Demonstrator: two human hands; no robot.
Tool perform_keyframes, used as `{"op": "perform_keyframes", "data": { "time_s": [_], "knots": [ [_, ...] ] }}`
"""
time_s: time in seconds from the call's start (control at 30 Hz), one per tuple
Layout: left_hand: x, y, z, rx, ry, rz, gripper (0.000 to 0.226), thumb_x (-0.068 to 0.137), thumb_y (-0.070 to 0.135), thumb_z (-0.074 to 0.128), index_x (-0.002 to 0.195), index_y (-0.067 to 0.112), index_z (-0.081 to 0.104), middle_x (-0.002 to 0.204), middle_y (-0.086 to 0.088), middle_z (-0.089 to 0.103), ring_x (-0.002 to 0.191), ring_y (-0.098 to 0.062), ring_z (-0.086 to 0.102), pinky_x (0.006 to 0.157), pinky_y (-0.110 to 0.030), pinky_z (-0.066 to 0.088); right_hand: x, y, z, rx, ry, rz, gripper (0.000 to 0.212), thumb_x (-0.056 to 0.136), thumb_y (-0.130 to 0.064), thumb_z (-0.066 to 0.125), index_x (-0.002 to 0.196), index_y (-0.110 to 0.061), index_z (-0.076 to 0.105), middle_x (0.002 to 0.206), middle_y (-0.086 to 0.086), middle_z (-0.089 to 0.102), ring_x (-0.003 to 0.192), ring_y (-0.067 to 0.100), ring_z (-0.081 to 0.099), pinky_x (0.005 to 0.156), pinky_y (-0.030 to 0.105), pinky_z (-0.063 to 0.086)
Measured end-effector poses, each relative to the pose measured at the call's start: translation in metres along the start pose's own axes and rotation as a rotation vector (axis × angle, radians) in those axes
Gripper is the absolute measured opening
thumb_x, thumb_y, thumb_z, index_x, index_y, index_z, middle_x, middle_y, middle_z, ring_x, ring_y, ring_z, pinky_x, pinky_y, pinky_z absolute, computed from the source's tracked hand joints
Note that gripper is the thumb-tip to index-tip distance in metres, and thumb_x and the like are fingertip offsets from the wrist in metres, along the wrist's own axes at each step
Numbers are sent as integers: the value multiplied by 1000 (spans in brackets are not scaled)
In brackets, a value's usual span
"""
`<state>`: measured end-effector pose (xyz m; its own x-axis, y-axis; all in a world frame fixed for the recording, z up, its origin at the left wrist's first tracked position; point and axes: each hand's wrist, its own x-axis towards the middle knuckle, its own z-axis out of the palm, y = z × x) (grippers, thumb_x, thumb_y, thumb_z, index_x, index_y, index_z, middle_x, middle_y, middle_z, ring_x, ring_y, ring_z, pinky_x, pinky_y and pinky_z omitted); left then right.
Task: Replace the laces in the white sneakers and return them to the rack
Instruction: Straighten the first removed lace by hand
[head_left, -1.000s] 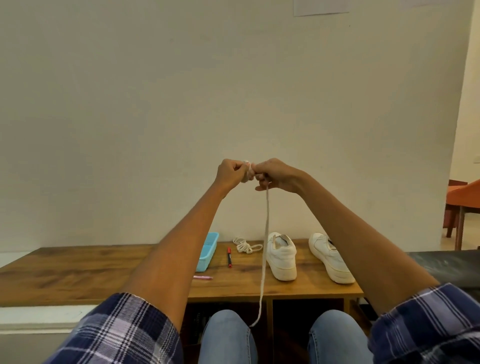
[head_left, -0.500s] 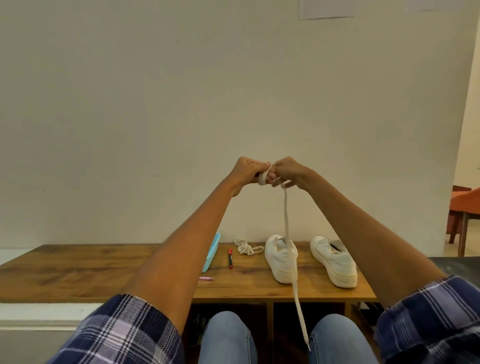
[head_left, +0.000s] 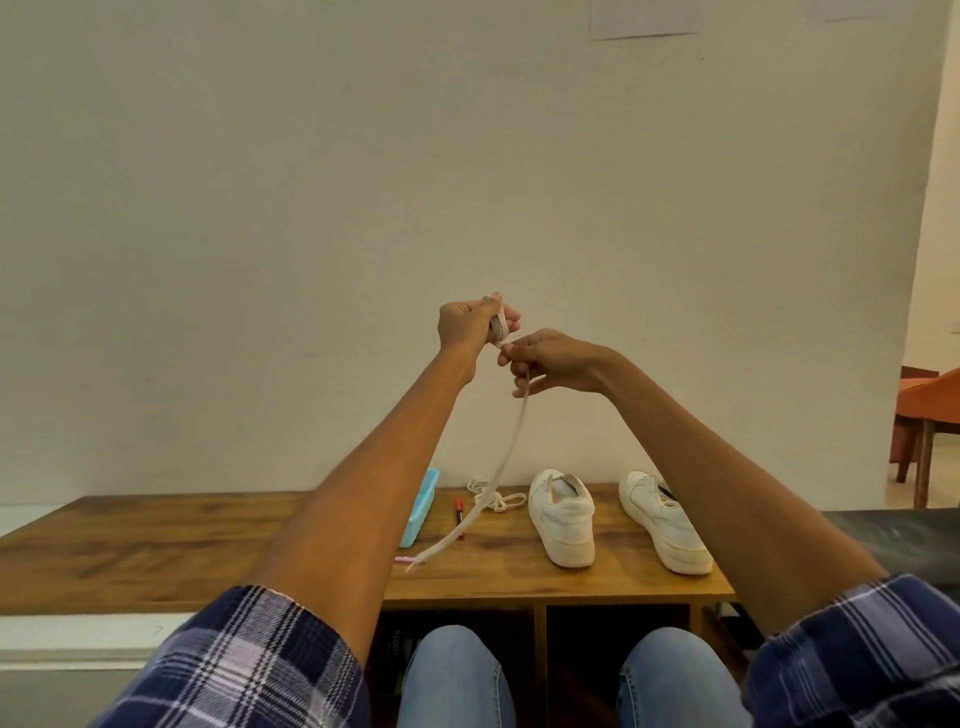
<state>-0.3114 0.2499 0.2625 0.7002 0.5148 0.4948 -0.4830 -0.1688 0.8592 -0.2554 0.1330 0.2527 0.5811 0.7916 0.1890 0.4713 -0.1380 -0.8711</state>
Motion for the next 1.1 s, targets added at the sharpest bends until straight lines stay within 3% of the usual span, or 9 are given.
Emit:
{"op": "perform_keyframes", "data": {
  "time_s": [0.2,0.33,0.47,0.6,0.7,0.77,0.83,0.93,1.1],
  "knots": [
    [6,-13,-14,225,30,97,33,93,18,55,72,-3,69,69,-7,68,60,-13,63,70,-26,54,-8,-10,-7,2,-22,-35,26,100,-18,42,82,-10,58,55,-4,47,54,11,53,86,37,54],
    [-3,-18,-15,375,-202,100,27,94,14,54,81,-4,70,65,-3,69,54,-9,66,63,-20,56,-4,-19,-11,171,193,-55,31,99,-27,46,73,-13,55,53,-4,42,49,12,45,69,30,52],
    [-10,-17,-8,305,-376,-23,37,100,15,40,97,-12,65,80,-15,69,64,-17,69,72,-24,57,0,-22,-17,192,308,34,30,98,-27,50,70,-14,53,45,-8,40,43,9,38,56,22,47],
    [-13,-11,-1,238,-452,-26,32,97,13,48,96,-14,66,69,-6,71,62,-16,70,71,-25,58,4,-18,-21,205,381,78,30,97,-26,51,69,-13,52,42,-9,41,36,5,35,48,19,42],
    [-12,-6,1,262,-414,-4,28,95,10,52,93,-14,66,61,-2,70,54,-12,67,65,-23,58,2,-10,-20,94,475,124,23,91,-24,59,78,-6,60,65,3,54,53,13,49,58,25,46],
    [-14,-4,5,273,-352,22,27,95,10,52,89,-12,68,61,-3,69,52,-12,66,65,-23,58,0,-2,-19,-91,503,165,26,89,-19,61,103,3,63,87,17,58,79,26,57,74,34,47],
    [-14,-2,8,235,-290,24,27,94,10,52,85,-9,70,59,-1,69,52,-11,65,65,-22,58,-2,3,-16,-103,426,124,27,91,-14,56,115,-3,60,97,16,61,98,25,58,89,41,46],
    [-12,-1,10,82,-235,-59,24,93,8,54,76,-2,69,57,0,69,51,-12,65,63,-21,57,-2,3,-12,109,237,-67,20,96,-10,46,112,-14,58,98,11,61,100,20,58,92,42,48],
    [-7,-3,5,-80,-195,-146,23,92,11,54,77,0,68,62,-4,70,55,-13,66,70,-25,57,1,7,-6,216,99,-150,33,95,0,31,112,-3,58,97,12,57,96,24,59,92,43,47]
  ]
}}
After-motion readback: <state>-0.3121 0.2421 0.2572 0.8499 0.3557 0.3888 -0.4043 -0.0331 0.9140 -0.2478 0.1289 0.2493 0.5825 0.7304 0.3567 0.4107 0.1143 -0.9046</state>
